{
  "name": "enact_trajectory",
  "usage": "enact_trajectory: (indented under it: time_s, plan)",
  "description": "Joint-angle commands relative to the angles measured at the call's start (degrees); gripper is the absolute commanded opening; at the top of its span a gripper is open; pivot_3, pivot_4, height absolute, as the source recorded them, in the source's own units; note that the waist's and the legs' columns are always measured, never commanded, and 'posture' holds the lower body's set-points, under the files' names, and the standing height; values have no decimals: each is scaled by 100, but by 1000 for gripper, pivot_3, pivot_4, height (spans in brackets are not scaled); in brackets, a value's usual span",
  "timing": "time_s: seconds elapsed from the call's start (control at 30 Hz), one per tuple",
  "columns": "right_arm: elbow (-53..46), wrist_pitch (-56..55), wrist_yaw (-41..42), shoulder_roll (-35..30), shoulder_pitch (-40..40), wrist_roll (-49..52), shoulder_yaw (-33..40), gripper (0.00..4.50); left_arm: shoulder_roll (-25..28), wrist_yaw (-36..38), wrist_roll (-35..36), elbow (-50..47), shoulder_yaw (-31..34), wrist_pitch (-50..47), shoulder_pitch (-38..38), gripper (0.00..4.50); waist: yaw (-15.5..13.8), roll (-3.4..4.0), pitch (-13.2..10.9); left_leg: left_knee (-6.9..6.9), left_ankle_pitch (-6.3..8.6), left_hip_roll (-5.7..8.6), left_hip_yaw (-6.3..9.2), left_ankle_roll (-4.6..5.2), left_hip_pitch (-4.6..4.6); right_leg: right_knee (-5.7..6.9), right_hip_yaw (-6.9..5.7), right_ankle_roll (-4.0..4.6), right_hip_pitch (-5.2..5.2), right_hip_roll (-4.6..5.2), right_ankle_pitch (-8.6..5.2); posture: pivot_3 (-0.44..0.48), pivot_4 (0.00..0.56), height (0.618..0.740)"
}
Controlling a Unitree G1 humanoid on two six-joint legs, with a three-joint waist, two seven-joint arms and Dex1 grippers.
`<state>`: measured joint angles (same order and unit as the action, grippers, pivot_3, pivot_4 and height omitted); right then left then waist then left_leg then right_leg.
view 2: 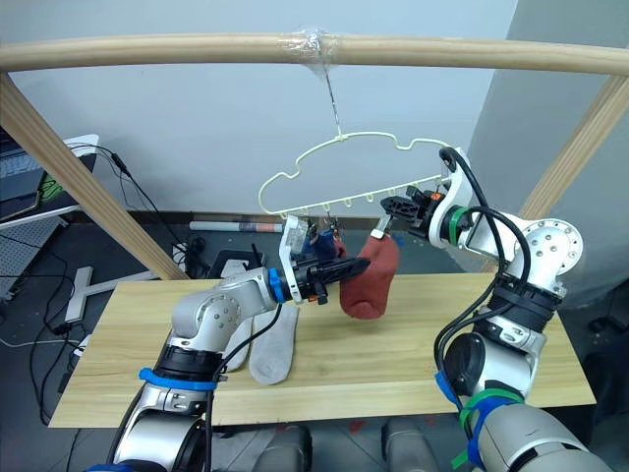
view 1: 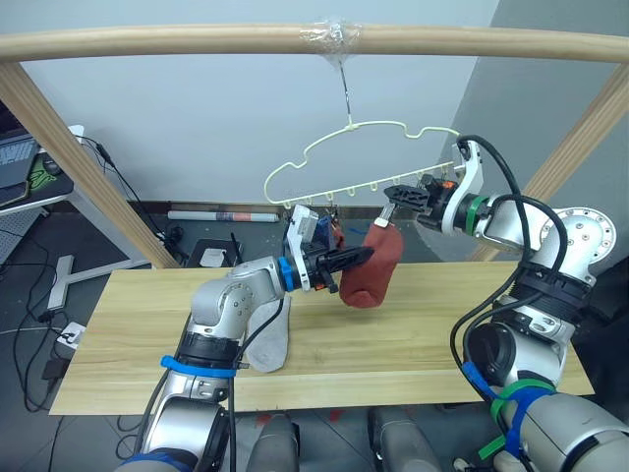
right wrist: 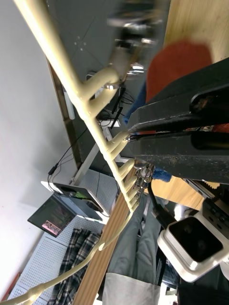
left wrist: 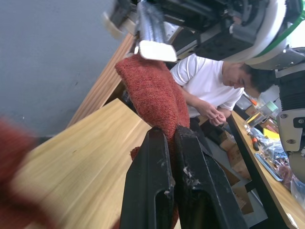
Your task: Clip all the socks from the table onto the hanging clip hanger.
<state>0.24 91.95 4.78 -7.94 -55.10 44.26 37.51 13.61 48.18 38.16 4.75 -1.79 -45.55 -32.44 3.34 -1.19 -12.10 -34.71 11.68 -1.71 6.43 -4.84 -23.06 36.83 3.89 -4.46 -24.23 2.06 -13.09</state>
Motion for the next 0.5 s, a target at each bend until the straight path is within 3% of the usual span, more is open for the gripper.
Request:
enact_trajectory:
  time_s: [0.03, 0.07, 0.1, 0.33, 0.5]
  plan:
    - [-83, 55, -122, -115, 90, 212, 89, 0, -46, 65, 64, -102, 102, 147, -156, 62, -2, 0, 0, 0, 0, 0, 0, 0, 0, 0, 0, 0, 0, 0, 0, -54, 175, 740]
    - [-78, 55, -144, -118, 116, 258, 97, 0, -61, 59, 67, -90, 104, 152, -179, 62, -2, 0, 0, 0, 0, 0, 0, 0, -1, -1, 0, 0, 0, 0, 0, -54, 175, 740]
    - [-73, 55, -167, -122, 133, 300, 102, 526, -70, 57, 69, -83, 105, 155, -194, 0, -2, 0, 0, 0, 0, 0, 0, 0, -1, -1, 0, 0, 0, 0, 0, -54, 175, 740]
    - [-35, 55, -285, -202, 179, 526, 127, 2946, -104, 69, 113, -96, 91, 123, -247, 0, 50, 7, -5, 1, 0, 0, -3, 0, -1, 1, 3, 0, -4, 0, 0, -59, 176, 740]
    - [-55, 55, -284, -418, 246, 651, 211, 4427, -97, 93, 59, -94, 30, 149, -218, 0, 117, 8, -5, 0, 0, 0, -3, 1, -1, 1, 4, 0, -4, -1, 0, -62, 174, 740]
